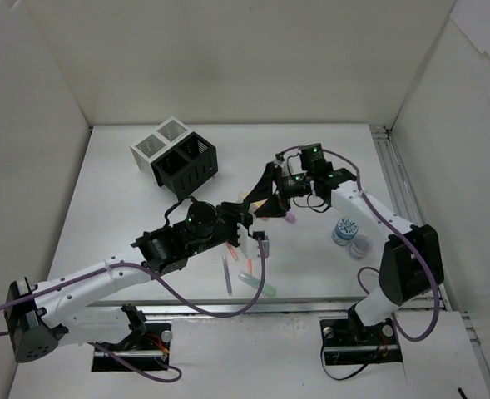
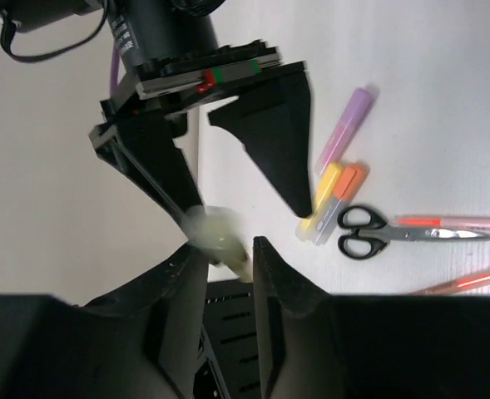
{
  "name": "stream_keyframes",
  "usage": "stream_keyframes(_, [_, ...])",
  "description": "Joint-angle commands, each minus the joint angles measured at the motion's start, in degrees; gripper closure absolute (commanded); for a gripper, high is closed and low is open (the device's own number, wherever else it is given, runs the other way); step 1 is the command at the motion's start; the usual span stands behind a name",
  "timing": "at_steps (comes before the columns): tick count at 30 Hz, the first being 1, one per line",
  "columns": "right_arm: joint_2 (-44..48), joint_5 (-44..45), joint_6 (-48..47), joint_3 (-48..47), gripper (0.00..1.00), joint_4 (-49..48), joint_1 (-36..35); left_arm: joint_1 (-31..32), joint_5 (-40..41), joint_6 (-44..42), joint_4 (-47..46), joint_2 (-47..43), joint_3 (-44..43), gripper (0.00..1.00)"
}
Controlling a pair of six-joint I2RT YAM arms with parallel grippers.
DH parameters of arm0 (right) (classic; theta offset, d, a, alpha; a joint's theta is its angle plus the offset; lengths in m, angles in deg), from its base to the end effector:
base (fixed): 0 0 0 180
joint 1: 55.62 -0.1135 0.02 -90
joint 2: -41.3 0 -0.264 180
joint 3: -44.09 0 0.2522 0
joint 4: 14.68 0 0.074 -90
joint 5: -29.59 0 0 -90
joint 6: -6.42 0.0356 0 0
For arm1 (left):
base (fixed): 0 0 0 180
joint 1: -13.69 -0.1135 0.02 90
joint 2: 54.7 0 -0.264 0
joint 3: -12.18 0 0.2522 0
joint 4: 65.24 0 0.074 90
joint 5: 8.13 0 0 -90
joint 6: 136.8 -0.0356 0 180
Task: Sort the stationery into containers
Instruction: Place the pen in the storage box.
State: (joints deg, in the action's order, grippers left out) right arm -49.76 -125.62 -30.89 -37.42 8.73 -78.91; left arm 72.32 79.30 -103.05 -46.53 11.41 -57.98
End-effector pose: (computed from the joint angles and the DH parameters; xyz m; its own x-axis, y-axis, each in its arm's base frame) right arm 0.3071 0.1674 0.2872 -0.9912 -0.0636 -0.1157 -0.1271 0.2220 0.9667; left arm 0.1395 -0.2319 0.3450 0.6548 0.5217 -0.5469 0.5960 0.0887 0.7981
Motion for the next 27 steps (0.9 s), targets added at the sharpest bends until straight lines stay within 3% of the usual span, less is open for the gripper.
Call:
stream_keyframes(1, [5.36, 8.95, 4.26, -3.54, 0.42, -5.59, 4.65, -0.35, -8.77, 1.66, -3.62, -4.31, 1.03, 1.0])
stream_keyframes(4, [7.12, 12.29, 5.58, -3.18, 0.35, -6.31, 8.23, -2.11, -8.16, 4.64, -6.25, -4.84, 2.0, 1.0])
stream_keyframes(5, [7.48, 13.0, 5.76, -2.57, 0.23, -6.4, 9.39, -3.68, -8.15, 5.88, -6.27, -4.93, 1.65, 1.0])
stream_keyframes(6, [8.18, 14.48, 5.94, -2.13, 0.2, -6.4, 10.45, -4.57, -9.11, 7.98, -5.57, -5.02, 1.38, 1.0])
stream_keyframes(11, [10.2, 17.57, 6.2, 0.86, 0.18, -8.15, 18.09, -9.93, -10.36, 12.38, -9.42, -6.08, 1.73, 1.0])
stream_keyframes(17, [16.17, 24.85, 0.67, 4.81, 0.07, -7.81, 21.71, -22.93, -13.7, 24.67, -14.87, -4.33, -0.63, 1.0])
stream_keyframes(23, [26.98, 44.78, -10.12, 11.84, 0.02, -6.84, 21.53, -36.2, -9.21, 42.61, -16.29, 2.7, -7.91, 1.0])
stream_keyframes(27, [31.2, 50.86, -15.59, 13.6, 0.02, -4.91, 20.92, -43.77, -9.21, 51.31, -15.15, 8.85, -13.02, 1.0])
